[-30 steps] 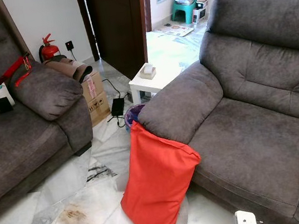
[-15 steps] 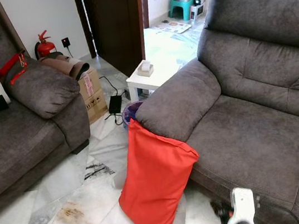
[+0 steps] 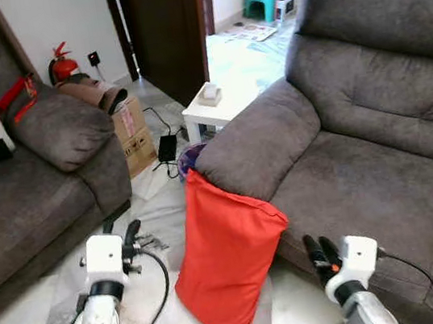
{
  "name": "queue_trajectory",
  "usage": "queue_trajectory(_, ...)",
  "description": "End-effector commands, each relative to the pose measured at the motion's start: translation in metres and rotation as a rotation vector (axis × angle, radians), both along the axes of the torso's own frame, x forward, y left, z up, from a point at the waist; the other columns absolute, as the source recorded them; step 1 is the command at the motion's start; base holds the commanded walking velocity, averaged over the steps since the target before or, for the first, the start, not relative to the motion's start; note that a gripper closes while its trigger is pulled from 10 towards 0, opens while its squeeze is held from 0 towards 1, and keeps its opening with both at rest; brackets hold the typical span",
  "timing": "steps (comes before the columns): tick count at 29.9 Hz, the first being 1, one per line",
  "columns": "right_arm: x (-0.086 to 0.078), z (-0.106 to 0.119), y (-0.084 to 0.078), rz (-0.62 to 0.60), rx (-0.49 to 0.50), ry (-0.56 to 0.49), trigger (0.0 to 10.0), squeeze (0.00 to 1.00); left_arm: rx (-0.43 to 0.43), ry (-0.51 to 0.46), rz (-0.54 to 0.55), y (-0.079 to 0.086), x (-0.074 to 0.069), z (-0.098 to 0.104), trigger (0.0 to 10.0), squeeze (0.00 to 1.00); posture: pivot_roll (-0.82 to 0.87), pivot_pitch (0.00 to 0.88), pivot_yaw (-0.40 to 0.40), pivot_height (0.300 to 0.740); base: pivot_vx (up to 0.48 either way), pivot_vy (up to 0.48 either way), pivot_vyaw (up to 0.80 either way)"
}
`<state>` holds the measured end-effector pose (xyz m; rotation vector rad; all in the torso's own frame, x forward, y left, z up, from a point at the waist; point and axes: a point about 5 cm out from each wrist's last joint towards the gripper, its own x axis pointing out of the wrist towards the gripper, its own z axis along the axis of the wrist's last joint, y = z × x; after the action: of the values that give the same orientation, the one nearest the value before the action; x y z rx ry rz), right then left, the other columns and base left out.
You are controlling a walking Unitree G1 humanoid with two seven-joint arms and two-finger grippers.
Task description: Move the pillow to the sofa from floor
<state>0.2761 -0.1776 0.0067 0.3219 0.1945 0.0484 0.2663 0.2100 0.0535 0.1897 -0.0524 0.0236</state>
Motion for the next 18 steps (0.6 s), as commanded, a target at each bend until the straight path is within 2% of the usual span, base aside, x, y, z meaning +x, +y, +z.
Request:
queue_trajectory(1,-0.001,0.002,-0.002,-0.032,0.004,-0.022,10.0,0.0,0.01,0.013,-0.025,-0.002,-0.005,0.002,10.0,0.0,0.05,0.05,0.019,0.74,0.0,0.0,0.0)
queue_trajectory(10,-0.008,0.008,-0.009,-0.083,-0.007,-0.071,10.0,0.0,-0.016,0.057,-0.017,-0.004,-0.018,0.001,10.0,0.0,0.04,0.017,0.024,0.74,0.0,0.0,0.0)
queue_trajectory(15,-0.008,0.005,-0.008,-0.066,-0.021,-0.036,10.0,0.0,-0.014,0.072,-0.028,-0.006,-0.018,0.002,10.0,0.0,0.04,0.017,0.024,0.74,0.0,0.0,0.0)
queue_trajectory(18,-0.006,0.005,-0.008,-0.07,-0.02,-0.014,10.0,0.0,-0.016,0.075,-0.028,-0.007,-0.016,0.005,10.0,0.0,0.04,0.008,0.026,0.725,0.0,0.0,0.0)
